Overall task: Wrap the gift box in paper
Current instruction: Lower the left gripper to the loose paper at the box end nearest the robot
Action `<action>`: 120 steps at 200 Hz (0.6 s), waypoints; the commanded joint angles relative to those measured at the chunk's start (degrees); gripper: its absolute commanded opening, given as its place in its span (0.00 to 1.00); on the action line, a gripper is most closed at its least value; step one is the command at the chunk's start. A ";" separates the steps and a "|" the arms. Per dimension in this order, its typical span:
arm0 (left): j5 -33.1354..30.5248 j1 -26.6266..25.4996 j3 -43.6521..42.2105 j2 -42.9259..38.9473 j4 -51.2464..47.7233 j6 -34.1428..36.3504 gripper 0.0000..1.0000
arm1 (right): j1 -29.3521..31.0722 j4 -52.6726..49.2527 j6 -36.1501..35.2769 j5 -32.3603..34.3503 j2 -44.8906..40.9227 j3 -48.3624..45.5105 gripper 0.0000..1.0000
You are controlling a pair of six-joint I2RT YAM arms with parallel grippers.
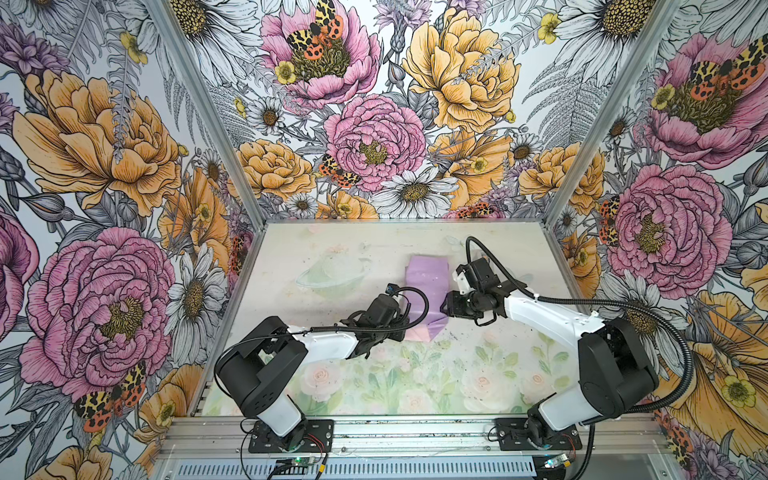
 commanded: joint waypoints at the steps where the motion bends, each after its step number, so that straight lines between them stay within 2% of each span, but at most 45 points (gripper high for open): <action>1: -3.34 -0.54 1.27 0.29 -0.75 0.20 0.43 | 0.41 2.31 0.46 -1.43 -1.13 -0.82 0.50; 68: -5.18 -1.67 3.00 1.66 -1.36 0.49 0.33 | 0.11 2.75 4.01 -1.06 -1.67 -0.87 0.50; 117: -7.25 -2.86 4.04 2.32 -3.71 -0.31 0.32 | -0.25 2.66 6.97 2.52 -1.63 -0.64 0.51; 120: -8.87 -2.87 4.04 2.35 -3.73 -0.43 0.32 | -0.25 2.66 6.97 2.52 -1.51 -0.47 0.51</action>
